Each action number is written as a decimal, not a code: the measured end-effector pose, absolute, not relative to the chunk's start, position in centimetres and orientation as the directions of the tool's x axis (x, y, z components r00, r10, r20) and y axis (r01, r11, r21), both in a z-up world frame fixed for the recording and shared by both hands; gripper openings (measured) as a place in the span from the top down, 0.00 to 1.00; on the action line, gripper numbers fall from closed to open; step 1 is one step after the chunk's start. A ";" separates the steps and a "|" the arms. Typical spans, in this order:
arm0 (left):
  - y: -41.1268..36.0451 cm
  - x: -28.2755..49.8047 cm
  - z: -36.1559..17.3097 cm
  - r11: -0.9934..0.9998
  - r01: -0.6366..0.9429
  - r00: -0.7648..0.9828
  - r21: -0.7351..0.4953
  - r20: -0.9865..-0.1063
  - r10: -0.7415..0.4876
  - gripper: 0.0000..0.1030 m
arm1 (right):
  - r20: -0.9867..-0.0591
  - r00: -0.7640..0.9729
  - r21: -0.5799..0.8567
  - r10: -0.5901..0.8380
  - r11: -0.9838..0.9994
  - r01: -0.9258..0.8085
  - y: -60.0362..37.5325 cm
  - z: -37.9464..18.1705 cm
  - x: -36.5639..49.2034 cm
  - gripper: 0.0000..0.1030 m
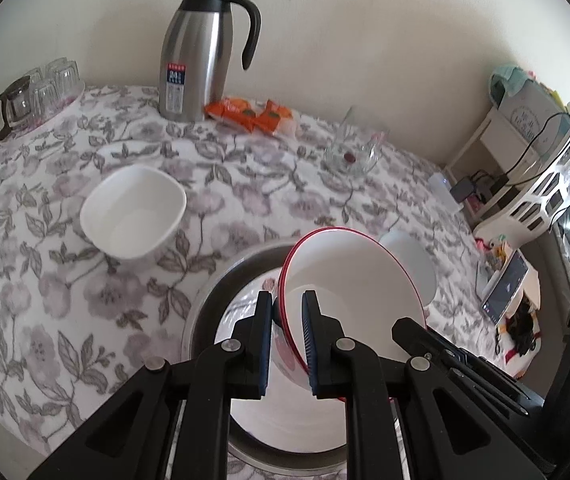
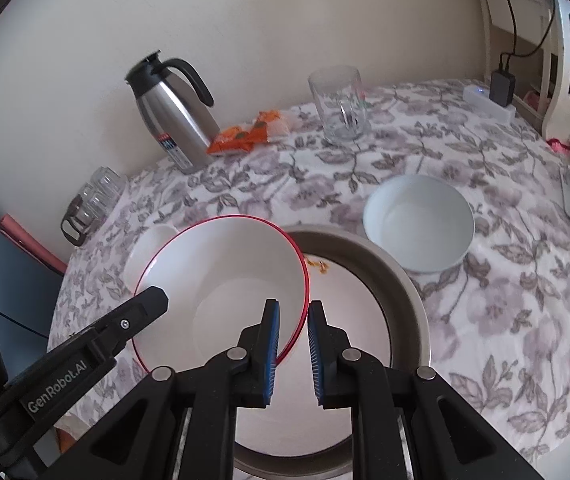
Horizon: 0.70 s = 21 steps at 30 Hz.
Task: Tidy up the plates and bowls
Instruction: 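Lift the red-rimmed bowl with both tools and carry it over the steel basin, then lower the red-rimmed bowl onto the plate in the basin and open both tools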
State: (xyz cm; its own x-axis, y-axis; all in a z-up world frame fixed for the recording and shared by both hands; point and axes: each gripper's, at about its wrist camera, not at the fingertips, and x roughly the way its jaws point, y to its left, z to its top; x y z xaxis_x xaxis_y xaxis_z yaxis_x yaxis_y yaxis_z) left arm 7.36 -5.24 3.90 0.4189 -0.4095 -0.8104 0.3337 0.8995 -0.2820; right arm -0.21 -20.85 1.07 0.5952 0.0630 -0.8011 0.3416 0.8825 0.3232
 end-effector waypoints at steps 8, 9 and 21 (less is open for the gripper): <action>-5.9 7.6 1.7 0.905 0.325 0.355 -0.273 -0.852 -0.384 0.85 | -0.830 0.553 0.312 0.067 0.878 0.362 -21.3 -0.7 0.0 0.84; -6.0 7.6 1.6 0.907 0.328 0.353 -0.264 -0.857 -0.377 0.85 | -0.833 0.550 0.309 0.066 0.879 0.362 -21.3 -0.8 0.0 0.84; -6.1 7.9 0.6 0.918 0.311 0.334 -0.244 -0.877 -0.347 0.85 | -0.844 0.530 0.307 0.076 0.880 0.363 -21.2 -1.3 0.4 0.84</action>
State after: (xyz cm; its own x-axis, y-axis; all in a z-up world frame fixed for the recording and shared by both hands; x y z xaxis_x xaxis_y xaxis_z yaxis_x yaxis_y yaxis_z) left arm 7.89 -6.11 0.58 0.3339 -0.3466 -0.8766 0.3114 0.9183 -0.2444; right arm 0.37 -21.16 -1.31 0.5303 0.0763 -0.8444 0.3628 0.8798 0.3073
